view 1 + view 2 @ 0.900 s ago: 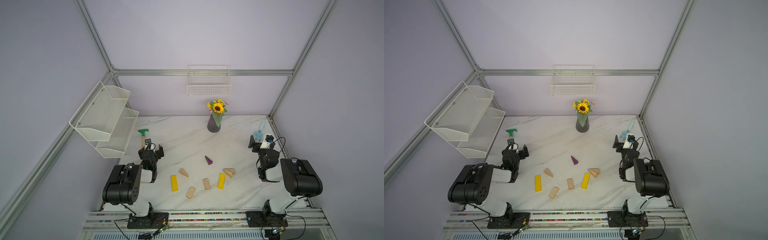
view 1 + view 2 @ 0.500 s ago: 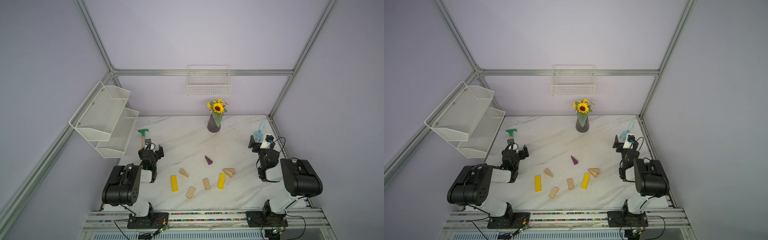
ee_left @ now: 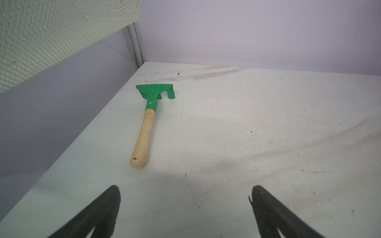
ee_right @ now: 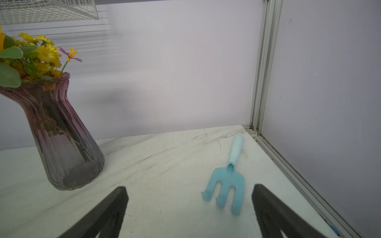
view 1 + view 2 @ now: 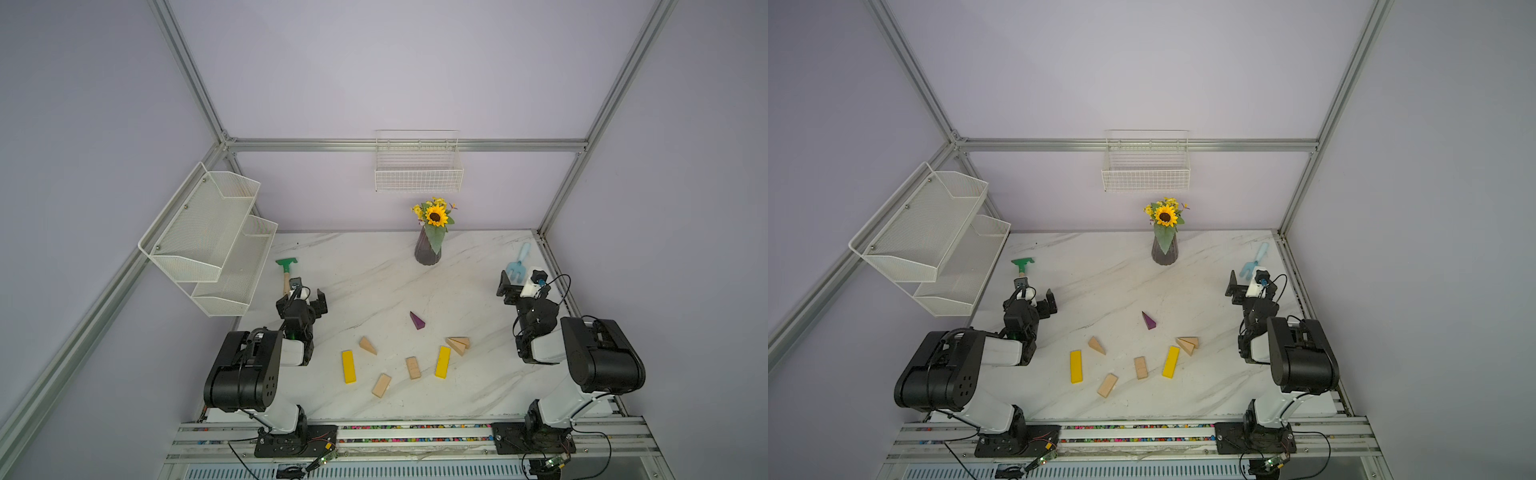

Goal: Assemble a small pinwheel with building blocks
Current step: Pick up the building block from the center of the board.

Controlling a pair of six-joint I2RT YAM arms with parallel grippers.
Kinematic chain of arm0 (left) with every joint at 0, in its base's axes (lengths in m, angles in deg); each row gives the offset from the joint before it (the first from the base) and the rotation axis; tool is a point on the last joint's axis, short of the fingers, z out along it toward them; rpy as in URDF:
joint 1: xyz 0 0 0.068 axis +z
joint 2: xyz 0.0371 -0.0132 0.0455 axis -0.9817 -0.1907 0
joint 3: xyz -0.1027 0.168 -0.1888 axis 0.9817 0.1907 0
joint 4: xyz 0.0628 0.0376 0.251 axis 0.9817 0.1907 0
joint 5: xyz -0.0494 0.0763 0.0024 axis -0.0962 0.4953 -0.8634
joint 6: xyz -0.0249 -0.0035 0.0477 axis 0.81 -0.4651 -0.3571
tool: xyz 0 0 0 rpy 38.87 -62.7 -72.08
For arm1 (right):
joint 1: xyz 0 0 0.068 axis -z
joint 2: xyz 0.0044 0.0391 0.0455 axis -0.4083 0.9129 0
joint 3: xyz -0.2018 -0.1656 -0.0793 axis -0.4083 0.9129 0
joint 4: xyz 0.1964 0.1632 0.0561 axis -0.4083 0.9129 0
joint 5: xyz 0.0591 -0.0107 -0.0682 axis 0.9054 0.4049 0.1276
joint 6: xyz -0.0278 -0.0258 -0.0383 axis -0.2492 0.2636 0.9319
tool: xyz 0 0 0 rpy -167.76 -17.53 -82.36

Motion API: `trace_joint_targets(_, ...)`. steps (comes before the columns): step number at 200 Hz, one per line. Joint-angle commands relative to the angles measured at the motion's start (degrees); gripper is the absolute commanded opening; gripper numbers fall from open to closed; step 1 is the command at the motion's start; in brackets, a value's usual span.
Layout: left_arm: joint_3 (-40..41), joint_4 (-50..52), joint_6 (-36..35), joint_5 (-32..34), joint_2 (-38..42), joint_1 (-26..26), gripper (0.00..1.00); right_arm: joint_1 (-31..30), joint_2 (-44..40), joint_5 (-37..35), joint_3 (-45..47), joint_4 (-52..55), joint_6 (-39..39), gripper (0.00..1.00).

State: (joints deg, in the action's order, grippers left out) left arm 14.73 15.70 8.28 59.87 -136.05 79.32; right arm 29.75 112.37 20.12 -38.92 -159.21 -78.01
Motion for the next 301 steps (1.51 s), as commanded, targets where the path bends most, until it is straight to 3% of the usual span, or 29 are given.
trace_joint_targets(1, 0.59, -2.13, -1.33, -0.56, 2.74, 0.39, 1.00, -1.25, -7.05, -4.63, -1.50, 8.28, -0.96, 0.97)
trace_joint_targets(27, -5.86, 22.53, 2.02, -1.98, 15.06, 0.38, 1.00, -4.27, -18.15, -6.14, -14.00, 43.33, -3.90, 0.97)
trace_joint_targets(39, -9.39, 33.37, 4.41, -4.46, 19.43, 0.39, 1.00, -7.02, -20.97, -5.26, -18.93, 54.57, -4.48, 0.97)
trace_joint_targets(57, -11.63, 41.49, 8.01, -9.65, 23.69, 0.04, 1.00, -12.57, -22.95, -3.12, -25.15, 68.06, -7.03, 0.96)
trace_joint_targets(90, -12.60, 53.60, 16.61, -13.53, 29.99, -1.45, 1.00, -25.46, -19.23, 0.34, -31.21, 80.64, -15.80, 0.90)
trace_joint_targets(113, -11.70, 59.80, 18.91, -13.43, 34.63, -2.42, 1.00, -36.77, -14.76, 2.57, -32.15, 82.37, -21.49, 0.84)
trace_joint_targets(132, -10.17, 62.19, 19.36, -13.70, 38.40, -2.67, 1.00, -44.64, -11.29, 4.16, -31.83, 83.04, -21.40, 0.82)
trace_joint_targets(162, -8.44, 64.31, 19.94, -14.73, 41.85, -2.85, 1.00, -51.91, -9.17, 6.18, -29.66, 82.57, -11.04, 0.82)
trace_joint_targets(205, -8.43, 67.09, 20.74, -14.72, 41.90, -2.97, 1.00, -53.53, -7.15, 9.97, -30.28, 86.23, 7.88, 0.82)
trace_joint_targets(243, -7.43, 67.14, 23.83, -15.68, 41.97, -2.99, 1.00, -56.07, -3.77, 8.88, -31.87, 93.08, 23.70, 0.82)
trace_joint_targets(301, -5.65, 67.12, 26.77, -17.38, 42.97, -3.30, 1.00, -58.73, -5.74, 6.69, -28.23, 95.05, 33.54, 0.85)
